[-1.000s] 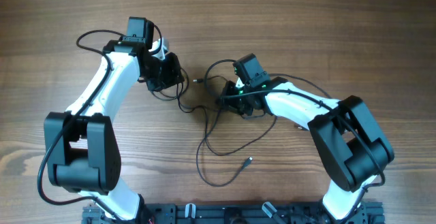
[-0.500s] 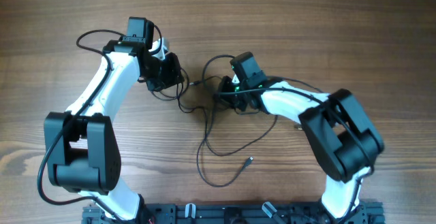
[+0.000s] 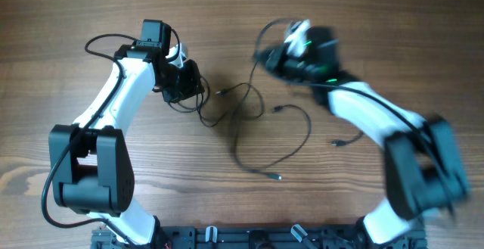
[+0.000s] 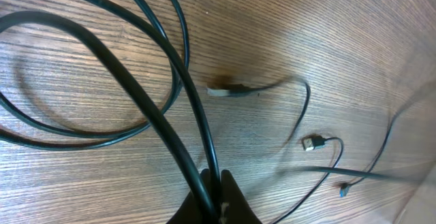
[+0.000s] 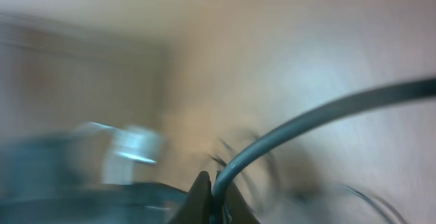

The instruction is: Untangle cables

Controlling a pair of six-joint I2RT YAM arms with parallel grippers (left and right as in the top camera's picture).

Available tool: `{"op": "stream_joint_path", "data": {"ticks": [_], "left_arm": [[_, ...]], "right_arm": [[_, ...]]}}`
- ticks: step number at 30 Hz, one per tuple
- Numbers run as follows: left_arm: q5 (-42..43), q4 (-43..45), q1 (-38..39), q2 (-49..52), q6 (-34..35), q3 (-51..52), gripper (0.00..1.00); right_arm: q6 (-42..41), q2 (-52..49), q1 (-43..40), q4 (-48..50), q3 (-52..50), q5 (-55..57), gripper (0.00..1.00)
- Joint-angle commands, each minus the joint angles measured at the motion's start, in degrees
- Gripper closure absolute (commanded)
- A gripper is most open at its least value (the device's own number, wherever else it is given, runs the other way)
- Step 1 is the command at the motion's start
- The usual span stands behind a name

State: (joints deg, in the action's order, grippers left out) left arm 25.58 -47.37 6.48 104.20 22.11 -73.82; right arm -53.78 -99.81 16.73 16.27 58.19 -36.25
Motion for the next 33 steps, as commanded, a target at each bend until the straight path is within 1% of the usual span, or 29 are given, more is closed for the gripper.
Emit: {"op": "stream_joint_path", "data": {"ticks": [1,4,6,8,13,16,19,21,24,30,33], "left_arm": [[-3.10,-1.40,0.15,0.59,-0.90,0.02,0.96],[-12.02,-4.20,-0.02,0.59,0.11,0.02,0.96],[-16.59,-5.73,-0.68,0.59,2.89,0.02,0.96],[-19.85,-7.06,-2.36,0.59,6.29,0.02,0.96],[-20.24,-7.78,-8.66,0.59,11.61,0.00,0.96],[-18.12,-7.72,-12.15,0.59,13.14,0.00,0.96],[-15.72,-7.61,-14.14,0.59,13.09,0.00,0.96],[-15.61,-7.74,-14.38,0.59,13.09,0.00,0.96],[-15.58,-7.78,-14.05,0.59,13.11,0.00,0.96],[-15.56,-7.50,-12.44,0.61,13.35,0.00,0.96],[-15.56,-7.45,-11.04,0.61,14.71,0.00,0.96]], "right_arm": [[7.69,16.26,-6.80,0.17,0.42,2.21,0.95],[10.32,25.03,-14.21,-2.16,0.42,5.03,0.95],[10.36,28.81,-18.75,-4.20,0.42,6.03,0.95],[11.26,32.57,-25.14,-6.71,0.42,6.93,0.95],[12.04,35.82,-37.86,-11.34,0.42,6.84,0.95],[12.04,35.85,-43.50,-12.07,0.42,5.57,0.95],[12.31,35.85,-46.80,-10.25,0.70,4.90,0.95],[13.97,35.85,-48.13,-9.46,1.49,5.01,0.95],[17.86,35.85,-48.96,-9.66,3.06,5.38,0.95],[22.60,35.85,-48.87,-11.30,3.45,5.40,0.95],[29.51,35.87,-47.63,-15.34,3.45,7.89,0.96]]}}
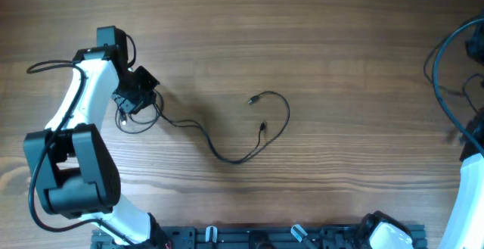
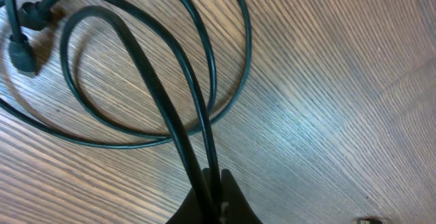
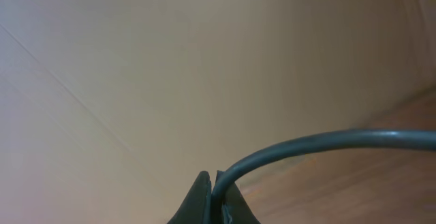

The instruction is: Untangle cables

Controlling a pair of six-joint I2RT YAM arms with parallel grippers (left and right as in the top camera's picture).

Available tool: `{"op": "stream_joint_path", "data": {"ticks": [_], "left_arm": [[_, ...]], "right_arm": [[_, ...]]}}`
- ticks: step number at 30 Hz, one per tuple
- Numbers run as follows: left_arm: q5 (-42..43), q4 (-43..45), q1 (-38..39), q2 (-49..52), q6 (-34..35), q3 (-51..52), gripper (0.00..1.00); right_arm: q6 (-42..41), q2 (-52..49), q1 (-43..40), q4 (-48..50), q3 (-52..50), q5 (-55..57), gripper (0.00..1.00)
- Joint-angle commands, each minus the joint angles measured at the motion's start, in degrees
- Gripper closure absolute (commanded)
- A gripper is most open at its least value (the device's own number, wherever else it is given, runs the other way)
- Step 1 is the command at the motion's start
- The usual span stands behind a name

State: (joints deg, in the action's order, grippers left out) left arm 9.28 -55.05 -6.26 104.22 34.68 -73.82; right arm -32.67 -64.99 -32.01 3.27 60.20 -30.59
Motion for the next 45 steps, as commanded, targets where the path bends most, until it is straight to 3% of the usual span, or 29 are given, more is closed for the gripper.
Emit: {"op": "stream_joint_path", "data": {"ticks": [1,12,26,39,45], "left_arm": [[0.74,0.50,2.40,0.59,2.58,0.02,0.96],[0.70,5.88,9.25,0.59,3.32,0.00,0.96],[0.68,9.03,12.04,0.59,3.32,0.00,0.96],[0.68,9.88,12.07,0.59,3.32,0.02,0.96],[0.70,9.86,12.07,0.59,3.32,0.00,0.96]], "right_arm": [[10.12,1.11,1.86,-3.63,1.44,4.15,0.96],[26.53,3.02,20.20,-13.97,3.96,35.26,0.95],[25.20,2.12,41.40,-18.91,16.09,41.51,0.95],[32.72,-10.27,59.93,-20.90,22.80,61.02,0.95],[37.46,-16.39,60.92,-18.73,22.84,73.64,0.95]]}}
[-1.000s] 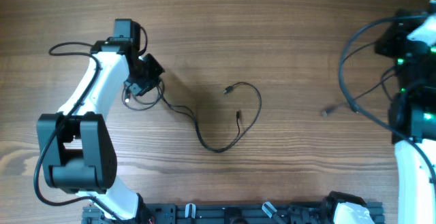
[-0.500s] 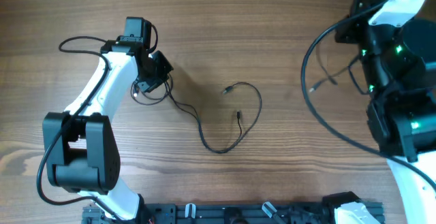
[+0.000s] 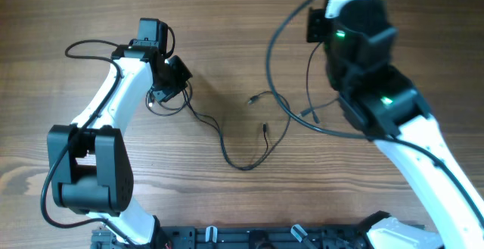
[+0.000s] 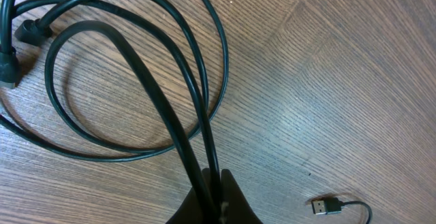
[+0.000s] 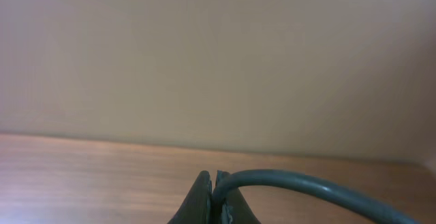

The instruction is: Untangle cables

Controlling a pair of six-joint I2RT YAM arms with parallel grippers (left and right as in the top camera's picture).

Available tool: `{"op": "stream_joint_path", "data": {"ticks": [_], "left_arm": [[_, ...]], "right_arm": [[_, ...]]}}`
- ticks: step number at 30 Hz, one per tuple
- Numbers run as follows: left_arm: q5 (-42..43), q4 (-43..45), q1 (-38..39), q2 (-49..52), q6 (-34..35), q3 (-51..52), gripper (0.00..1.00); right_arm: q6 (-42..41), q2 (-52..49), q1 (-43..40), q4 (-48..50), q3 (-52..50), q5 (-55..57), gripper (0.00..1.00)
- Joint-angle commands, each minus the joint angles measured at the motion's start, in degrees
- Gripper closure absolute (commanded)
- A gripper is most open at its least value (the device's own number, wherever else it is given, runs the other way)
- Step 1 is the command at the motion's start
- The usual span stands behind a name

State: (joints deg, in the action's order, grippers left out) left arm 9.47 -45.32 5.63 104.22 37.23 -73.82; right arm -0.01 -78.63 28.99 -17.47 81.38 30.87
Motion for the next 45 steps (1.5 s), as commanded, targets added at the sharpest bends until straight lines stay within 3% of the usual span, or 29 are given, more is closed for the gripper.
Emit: {"op": "stream_joint_path", "data": {"ticks": [1,6,11,15,19,27,33,37,39,40,43,45], "left_arm": [[0.50,0.13,0.17,0.59,0.76,0.00,0.96],[0.50,0.15,0.17,0.59,0.79,0.02,0.96],[0.50,0.13,0.17,0.59,0.79,0.02,0.96],[0.52,0.11,0.17,0.59,0.79,0.00,0.96],[0.52,-0.50,0.17,0.59,0.79,0.02,0.96],[0.52,-0.70,0.17,0.59,0.83,0.02,0.96],[0.52,-1.79,0.17,0.59,0.81,0.02,0.96],[0.52,-1.77,0.17,0.59,0.81,0.02,0.96],[0.52,-1.77,0.17,0.59,0.81,0.00,0.96],[0.52,-1.77,0.17,0.59,0.81,0.00,0.96],[0.52,-1.77,0.17,0.57,0.81,0.02,0.96],[0.52,-1.68,0.17,0.59,0.81,0.02,0.96]], "right_arm": [[6.12,-3.28,-0.26,3.13,1.66,14.40,0.95],[20.50,-4.22,-4.46,17.33,1.66,22.49,0.96],[21.46,-4.92,-16.09,24.28,1.64,21.14,0.95],[13.42,-10.27,-32.74,24.02,1.64,15.87,0.95],[6.23,-18.34,-42.56,20.70,1.64,22.88,0.95],[-10.16,-32.70,-48.17,0.28,1.64,23.10,0.95],[-14.27,-39.85,-52.35,-6.51,1.64,18.49,0.95],[-22.80,-40.30,-56.59,-11.98,1.64,12.76,0.91],[-24.15,-40.30,-59.28,-13.55,1.64,9.20,0.84],[-24.11,-40.30,-60.22,-14.01,1.64,7.78,0.74],[-22.67,-40.22,-63.14,-14.19,1.66,1.95,0.17],[-15.06,-39.85,-63.87,-14.12,1.68,-6.54,0.00]]}}
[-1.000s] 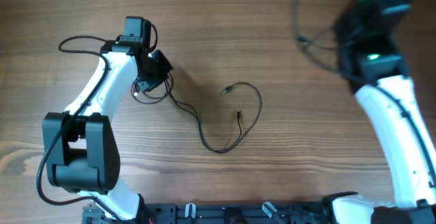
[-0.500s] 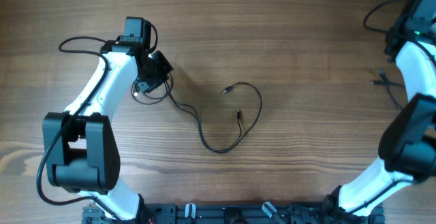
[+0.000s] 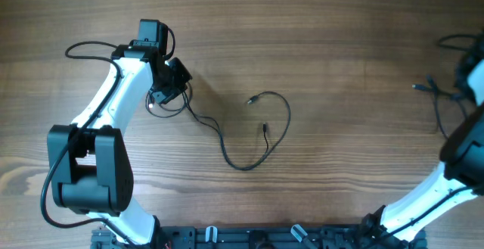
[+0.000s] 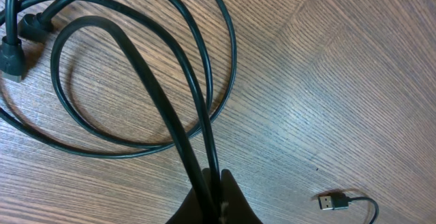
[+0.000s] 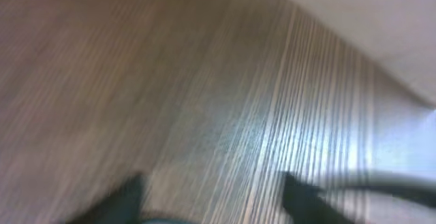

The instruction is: Untangle cables

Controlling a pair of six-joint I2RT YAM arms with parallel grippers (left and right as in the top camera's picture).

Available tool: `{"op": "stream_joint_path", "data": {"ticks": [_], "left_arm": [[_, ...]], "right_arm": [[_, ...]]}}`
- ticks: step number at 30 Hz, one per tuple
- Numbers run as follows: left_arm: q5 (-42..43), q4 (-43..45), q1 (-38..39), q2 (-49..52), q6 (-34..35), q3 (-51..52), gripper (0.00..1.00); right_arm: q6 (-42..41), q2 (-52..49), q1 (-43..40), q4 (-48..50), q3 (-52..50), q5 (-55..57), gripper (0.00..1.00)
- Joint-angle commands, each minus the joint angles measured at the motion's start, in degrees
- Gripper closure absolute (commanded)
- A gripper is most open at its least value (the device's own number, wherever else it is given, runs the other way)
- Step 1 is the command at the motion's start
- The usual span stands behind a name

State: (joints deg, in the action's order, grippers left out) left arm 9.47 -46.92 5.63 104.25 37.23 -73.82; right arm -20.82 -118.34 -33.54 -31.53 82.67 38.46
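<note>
My left gripper (image 4: pixel 219 198) is shut on a thick black cable (image 4: pixel 136 54) whose loops lie on the wood ahead of it; overhead it sits at the left (image 3: pixel 171 82). A thin black cable (image 3: pixel 283 124) curls over the table's middle, its USB plug (image 4: pixel 332 201) showing in the left wrist view. My right gripper (image 5: pixel 214 193) is open in a blurred view, its fingers (image 5: pixel 126 193) wide apart with nothing between them. A second dark cable (image 3: pixel 437 98) lies at the right edge by the right arm (image 3: pixel 461 143).
The wooden table (image 3: pixel 340 37) fills all views. A loop of the left arm's own wiring (image 3: pixel 83 48) hangs beside its upper link. The arms' base rail (image 3: pixel 249 238) runs along the near edge.
My right gripper was shut on a cable high over the table's middle; now it is open at the far right edge, and that cable lies there. The left gripper has not moved.
Both grippers were shut on cables around a tangle at the middle. Then the arms stood far apart, left and right, with the cables separated. The right arm then held its cable over the middle, and now that cable lies at the right edge, released.
</note>
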Motion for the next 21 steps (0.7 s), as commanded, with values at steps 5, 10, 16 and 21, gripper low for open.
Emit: {"op": "stream_joint_path", "data": {"ticks": [5,10,16,21], "left_arm": [[0.52,0.57,0.17,0.57,0.81,0.00,0.96],[0.55,-0.17,0.44,0.57,0.81,0.00,0.96],[0.52,-0.26,1.25,0.57,0.81,0.00,0.96],[0.50,0.26,1.29,0.57,0.79,0.02,0.96]], "right_arm": [[1.77,2.03,-1.14,-1.70,0.39,-30.91,0.00],[-2.29,4.11,-1.14,1.03,0.39,-51.01,0.00],[-25.03,11.93,-1.20,-7.76,0.46,-32.09,0.00],[-25.33,18.38,-1.14,-12.87,0.46,-12.66,0.00]]}}
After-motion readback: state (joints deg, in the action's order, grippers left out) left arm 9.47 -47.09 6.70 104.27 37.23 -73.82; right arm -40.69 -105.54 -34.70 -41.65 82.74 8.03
